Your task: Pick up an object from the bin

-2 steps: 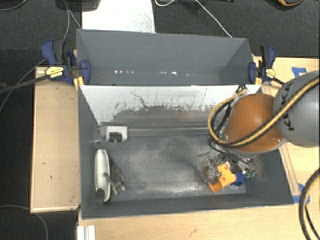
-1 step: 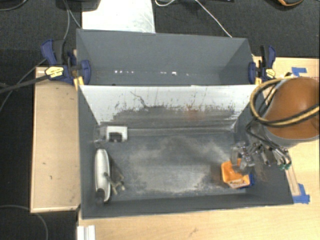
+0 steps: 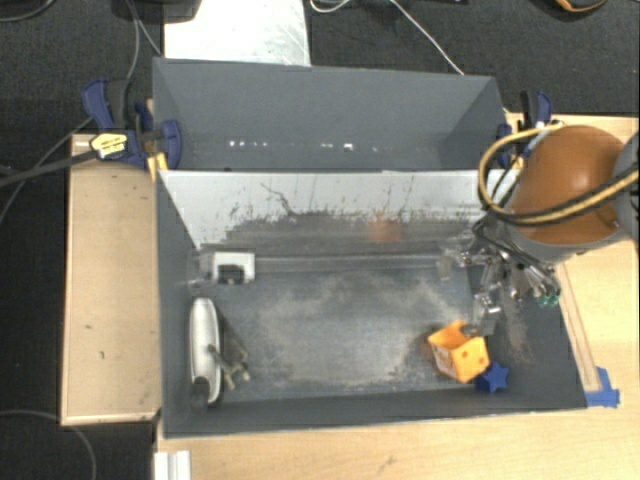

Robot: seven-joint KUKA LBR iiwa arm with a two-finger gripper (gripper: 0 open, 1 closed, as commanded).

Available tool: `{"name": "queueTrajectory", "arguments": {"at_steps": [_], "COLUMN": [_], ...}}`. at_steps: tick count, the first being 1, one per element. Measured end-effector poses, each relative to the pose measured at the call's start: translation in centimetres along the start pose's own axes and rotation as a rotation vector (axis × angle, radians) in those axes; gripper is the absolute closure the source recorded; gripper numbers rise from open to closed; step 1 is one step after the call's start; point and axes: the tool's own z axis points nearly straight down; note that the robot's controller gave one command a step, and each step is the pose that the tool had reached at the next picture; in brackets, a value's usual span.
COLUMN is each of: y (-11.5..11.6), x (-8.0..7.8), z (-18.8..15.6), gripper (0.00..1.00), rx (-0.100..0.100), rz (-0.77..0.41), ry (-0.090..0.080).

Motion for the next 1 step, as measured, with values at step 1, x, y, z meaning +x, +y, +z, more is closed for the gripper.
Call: {"name": "queueTrajectory", "arguments": {"at_steps": [1], "y": [-0.01], "x": [0.01], "z": [0.01], "gripper": [0.00], "rx": [0.000], "rz": [0.002], "ry": [0.000]}}
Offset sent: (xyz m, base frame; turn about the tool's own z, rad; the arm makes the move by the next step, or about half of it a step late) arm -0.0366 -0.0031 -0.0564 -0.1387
